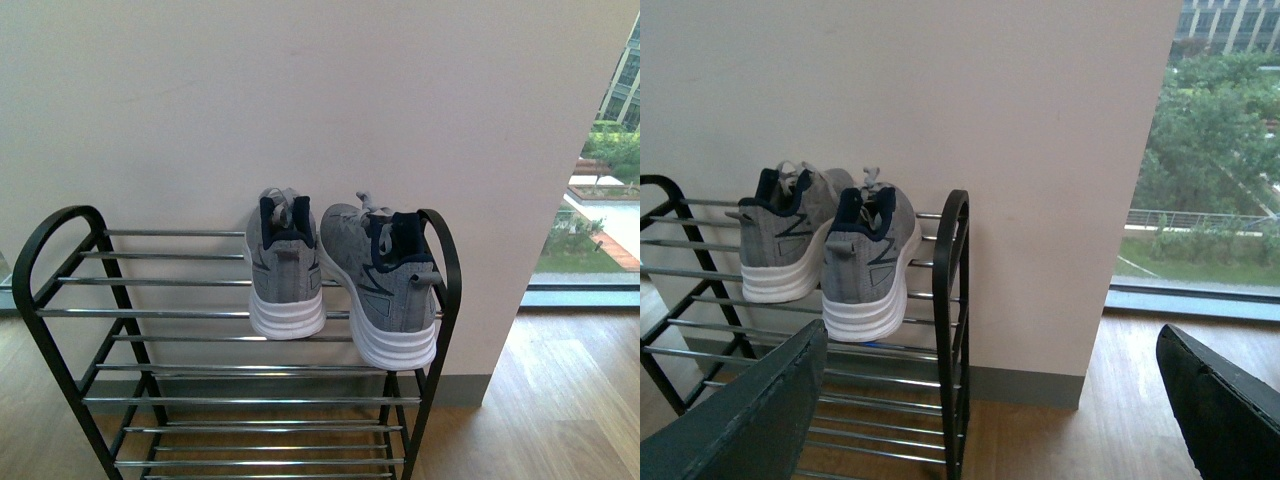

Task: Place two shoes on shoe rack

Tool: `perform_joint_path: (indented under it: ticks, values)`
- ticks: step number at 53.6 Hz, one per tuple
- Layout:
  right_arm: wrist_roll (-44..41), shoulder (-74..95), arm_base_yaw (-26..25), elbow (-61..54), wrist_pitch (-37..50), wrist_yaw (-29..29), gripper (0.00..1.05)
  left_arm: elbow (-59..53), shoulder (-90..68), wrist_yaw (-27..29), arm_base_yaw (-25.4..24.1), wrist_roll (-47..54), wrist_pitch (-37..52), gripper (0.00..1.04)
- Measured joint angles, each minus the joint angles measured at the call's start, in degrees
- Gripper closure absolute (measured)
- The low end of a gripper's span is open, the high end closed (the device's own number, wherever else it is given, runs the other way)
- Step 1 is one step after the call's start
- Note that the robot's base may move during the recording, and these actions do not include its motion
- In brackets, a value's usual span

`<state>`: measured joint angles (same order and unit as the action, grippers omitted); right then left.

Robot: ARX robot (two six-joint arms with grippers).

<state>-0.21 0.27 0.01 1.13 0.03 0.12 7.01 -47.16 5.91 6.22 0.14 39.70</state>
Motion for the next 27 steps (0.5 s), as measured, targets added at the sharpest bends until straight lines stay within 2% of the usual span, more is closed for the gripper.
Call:
perform_joint_path:
  ticks: [5, 9, 12, 19, 27]
  values:
    - [0.0, 0.0, 0.0, 0.0, 0.0, 0.0, 0.09, -1.0, 2.6, -0.6, -0.8, 0.0, -1.5, 1.04]
    - [0.0, 0.0, 0.0, 0.0, 0.0, 0.0, 0.09, -2.2, 5.6, -5.2, -4.2, 0.0, -3.5, 1.04]
    - [0.0, 0.0, 0.0, 0.0, 0.0, 0.0, 0.09, -2.9, 7.8, -5.5, -5.7, 0.0, -4.9, 1.04]
    - [0.0, 0.0, 0.0, 0.0, 0.0, 0.0, 0.09, -3.9, 11.7, -5.9, -6.0, 0.0, -7.7, 1.04]
    - [0.0, 0.0, 0.0, 0.0, 0.0, 0.0, 0.09, -6.1, 13.7, -5.9, -6.0, 0.0, -7.1, 1.04]
